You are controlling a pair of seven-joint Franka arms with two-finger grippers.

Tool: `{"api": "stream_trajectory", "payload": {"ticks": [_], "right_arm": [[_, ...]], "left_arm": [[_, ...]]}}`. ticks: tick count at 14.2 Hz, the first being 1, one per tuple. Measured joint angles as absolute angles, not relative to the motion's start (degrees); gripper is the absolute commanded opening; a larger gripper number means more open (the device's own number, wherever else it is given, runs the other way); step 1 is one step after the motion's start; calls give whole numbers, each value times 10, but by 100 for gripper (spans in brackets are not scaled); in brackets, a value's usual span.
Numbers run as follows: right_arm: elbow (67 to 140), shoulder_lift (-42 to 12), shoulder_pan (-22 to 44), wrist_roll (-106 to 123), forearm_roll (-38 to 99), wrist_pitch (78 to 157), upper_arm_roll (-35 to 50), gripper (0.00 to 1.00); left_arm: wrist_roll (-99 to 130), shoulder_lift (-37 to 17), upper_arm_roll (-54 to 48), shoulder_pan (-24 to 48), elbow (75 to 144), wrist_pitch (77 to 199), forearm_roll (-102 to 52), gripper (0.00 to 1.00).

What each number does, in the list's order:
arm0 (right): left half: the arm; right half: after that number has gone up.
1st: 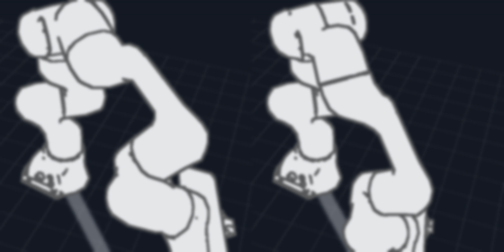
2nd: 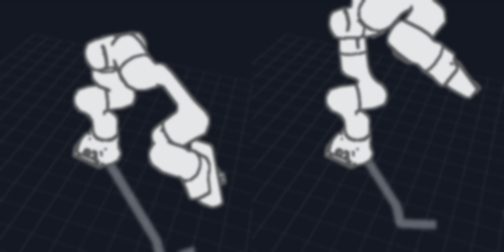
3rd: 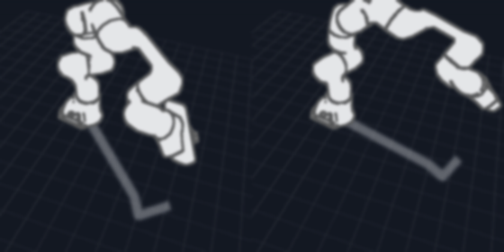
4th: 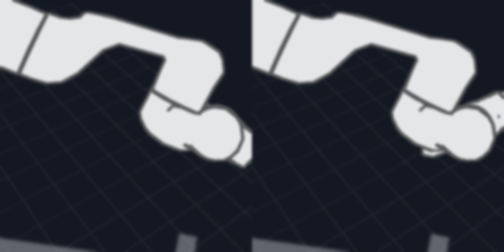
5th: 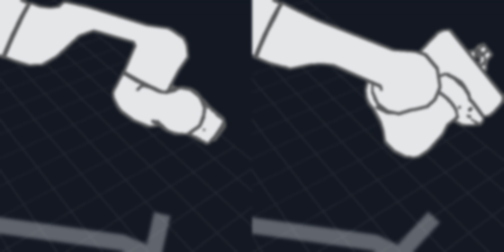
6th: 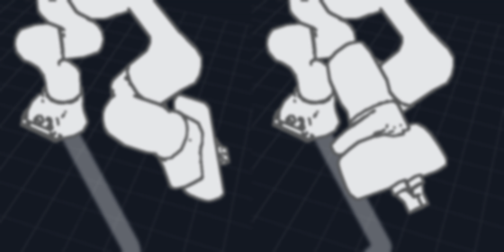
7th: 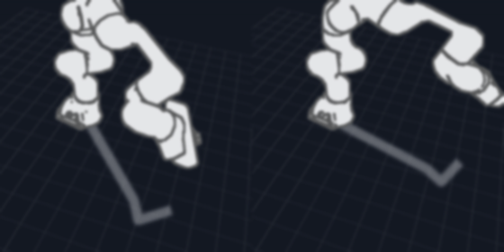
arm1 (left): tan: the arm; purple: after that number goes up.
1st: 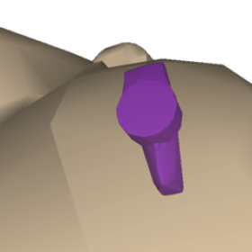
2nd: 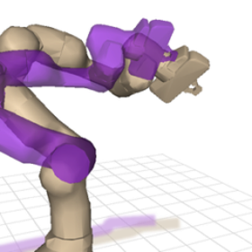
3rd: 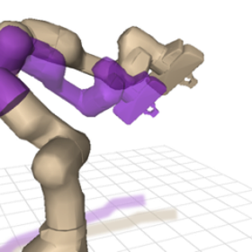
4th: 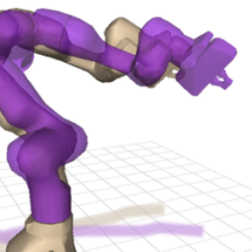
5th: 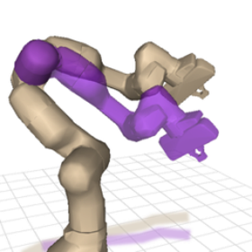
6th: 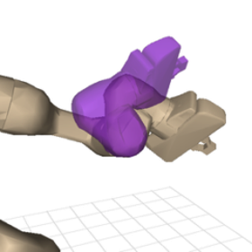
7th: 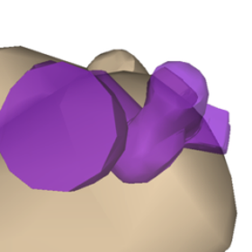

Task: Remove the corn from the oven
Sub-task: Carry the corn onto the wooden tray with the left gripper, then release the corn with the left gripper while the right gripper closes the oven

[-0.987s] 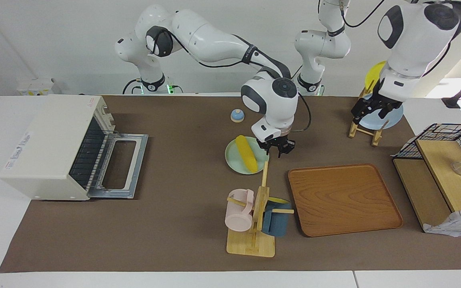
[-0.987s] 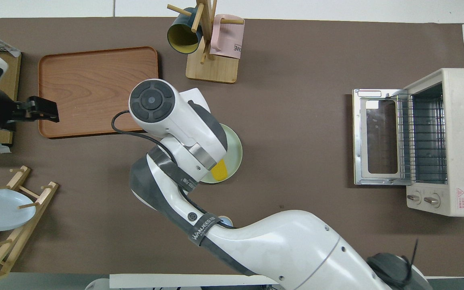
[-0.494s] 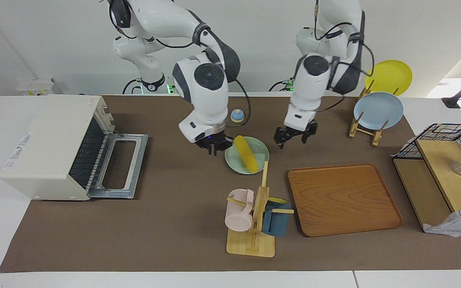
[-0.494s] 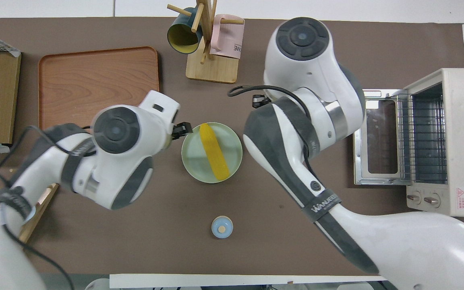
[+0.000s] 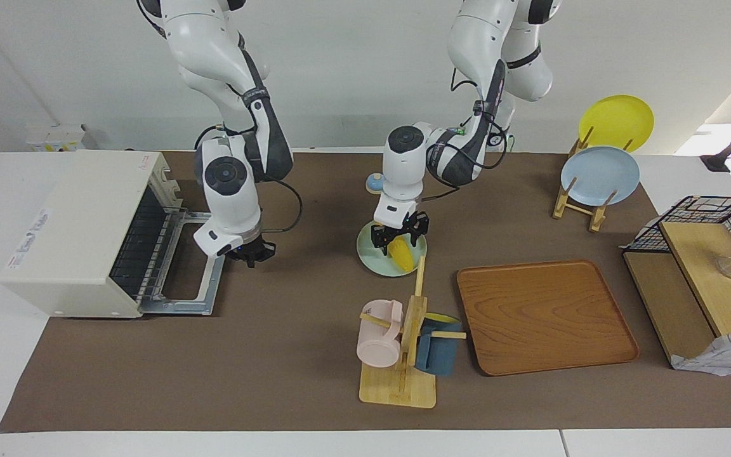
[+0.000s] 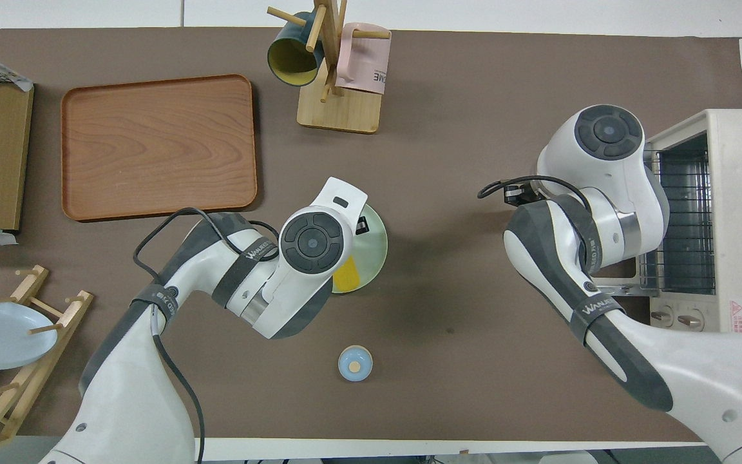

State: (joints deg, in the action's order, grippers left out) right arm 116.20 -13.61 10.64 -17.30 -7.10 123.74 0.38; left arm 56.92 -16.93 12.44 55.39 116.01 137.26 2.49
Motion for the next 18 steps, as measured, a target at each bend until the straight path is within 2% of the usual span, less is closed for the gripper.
{"api": "stream_trajectory", "payload": {"ticks": [4,5,9,10,11,13,16,18], "right_arm": [[1176,-142,98,-162,-99,1248,4,0],[1178,-142,97,-156,-112,1248,4,0],[1191,-142,87,-141,-140,1249,4,0],[1192,-142,86,-140,-145,1249,4,0],[1192,-142,86,-140,-152,1249,4,0],[1193,-142,86,-136,-164,1249,5,0],[1191,-142,86,-108,-169,1246,7,0],[1177,-142,86,-94,-169,1222,9,0]], "left_arm": [[549,-168,139,539,1126,1328,25,0],[512,-166,144,507,1106,1314,25,0],[197,-173,150,289,1069,1327,-40,0],[130,-184,151,255,1062,1338,-65,3],[93,-201,150,233,1050,1341,-76,22],[64,-230,148,222,1028,1341,-81,100],[64,-241,140,226,1015,1327,-82,100],[69,-216,147,226,1007,1273,-82,100]]}}
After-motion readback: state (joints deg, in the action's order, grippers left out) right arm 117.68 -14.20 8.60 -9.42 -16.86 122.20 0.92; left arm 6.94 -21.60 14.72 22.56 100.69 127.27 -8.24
